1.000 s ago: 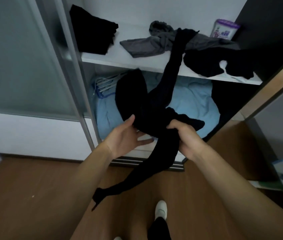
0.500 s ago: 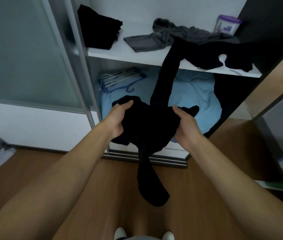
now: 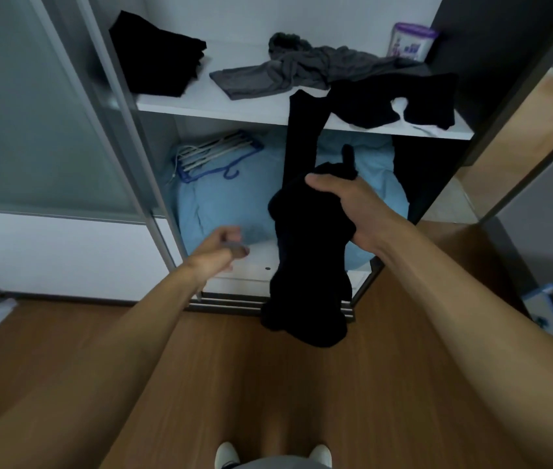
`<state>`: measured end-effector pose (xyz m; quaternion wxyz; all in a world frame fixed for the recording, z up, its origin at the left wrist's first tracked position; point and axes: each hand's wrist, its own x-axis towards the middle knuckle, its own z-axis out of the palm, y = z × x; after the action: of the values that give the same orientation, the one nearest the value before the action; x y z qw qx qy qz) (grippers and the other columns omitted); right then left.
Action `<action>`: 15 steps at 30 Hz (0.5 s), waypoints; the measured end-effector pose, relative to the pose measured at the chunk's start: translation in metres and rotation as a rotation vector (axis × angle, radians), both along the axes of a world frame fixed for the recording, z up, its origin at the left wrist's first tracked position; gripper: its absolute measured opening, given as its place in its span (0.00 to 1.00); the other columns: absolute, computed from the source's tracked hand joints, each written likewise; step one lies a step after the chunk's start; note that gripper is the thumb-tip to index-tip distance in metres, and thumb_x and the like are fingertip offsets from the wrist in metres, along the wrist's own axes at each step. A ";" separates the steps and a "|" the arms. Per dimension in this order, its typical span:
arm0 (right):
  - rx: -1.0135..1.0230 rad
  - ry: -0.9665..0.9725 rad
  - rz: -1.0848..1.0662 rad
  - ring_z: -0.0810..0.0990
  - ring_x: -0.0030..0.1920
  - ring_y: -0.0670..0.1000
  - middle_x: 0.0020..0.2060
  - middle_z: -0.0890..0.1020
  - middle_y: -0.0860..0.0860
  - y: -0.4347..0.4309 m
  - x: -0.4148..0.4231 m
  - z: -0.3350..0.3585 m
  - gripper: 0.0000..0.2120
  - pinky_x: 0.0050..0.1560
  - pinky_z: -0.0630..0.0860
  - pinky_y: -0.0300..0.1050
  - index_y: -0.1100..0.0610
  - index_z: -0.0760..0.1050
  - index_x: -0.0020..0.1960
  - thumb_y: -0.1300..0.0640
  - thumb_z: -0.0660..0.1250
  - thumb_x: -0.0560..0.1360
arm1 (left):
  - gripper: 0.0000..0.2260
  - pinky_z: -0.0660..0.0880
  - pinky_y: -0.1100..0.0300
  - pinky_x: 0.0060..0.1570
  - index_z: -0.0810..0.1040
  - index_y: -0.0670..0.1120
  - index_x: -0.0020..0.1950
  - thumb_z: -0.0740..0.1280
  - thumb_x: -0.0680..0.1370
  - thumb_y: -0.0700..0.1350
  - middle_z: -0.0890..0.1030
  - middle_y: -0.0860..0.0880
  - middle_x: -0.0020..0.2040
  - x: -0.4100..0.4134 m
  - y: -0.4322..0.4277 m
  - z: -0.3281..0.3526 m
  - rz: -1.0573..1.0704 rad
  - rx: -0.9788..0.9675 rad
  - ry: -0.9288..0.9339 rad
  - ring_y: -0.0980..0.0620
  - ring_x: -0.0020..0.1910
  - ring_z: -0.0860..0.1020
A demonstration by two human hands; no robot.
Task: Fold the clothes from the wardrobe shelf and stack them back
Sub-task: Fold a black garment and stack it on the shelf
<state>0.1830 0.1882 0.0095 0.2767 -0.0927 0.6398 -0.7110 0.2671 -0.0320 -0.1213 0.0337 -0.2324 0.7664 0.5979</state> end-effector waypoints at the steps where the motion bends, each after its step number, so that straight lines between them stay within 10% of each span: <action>1: 0.080 0.050 0.044 0.84 0.49 0.52 0.46 0.85 0.54 0.003 0.000 0.001 0.12 0.47 0.80 0.42 0.60 0.79 0.57 0.56 0.72 0.76 | 0.24 0.76 0.58 0.55 0.70 0.54 0.69 0.72 0.76 0.39 0.75 0.51 0.69 -0.004 0.000 0.011 -0.046 0.072 0.156 0.54 0.64 0.75; 7: 0.206 0.195 0.121 0.84 0.54 0.52 0.53 0.85 0.56 0.007 0.001 0.005 0.14 0.56 0.80 0.43 0.61 0.78 0.61 0.58 0.71 0.77 | 0.27 0.75 0.62 0.62 0.76 0.53 0.66 0.77 0.69 0.43 0.82 0.53 0.62 -0.026 0.040 0.053 -0.564 0.122 0.147 0.55 0.63 0.78; 15: -0.015 0.156 -0.063 0.86 0.42 0.48 0.38 0.86 0.48 0.023 -0.012 0.012 0.03 0.44 0.81 0.40 0.56 0.79 0.49 0.57 0.70 0.78 | 0.12 0.71 0.70 0.54 0.76 0.56 0.63 0.68 0.80 0.54 0.81 0.58 0.55 -0.017 0.055 0.014 -0.420 -0.035 -0.032 0.61 0.55 0.78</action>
<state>0.1712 0.2108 0.0214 0.2029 -0.1299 0.6566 -0.7148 0.2503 0.0226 -0.1076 0.1660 -0.0775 0.8076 0.5606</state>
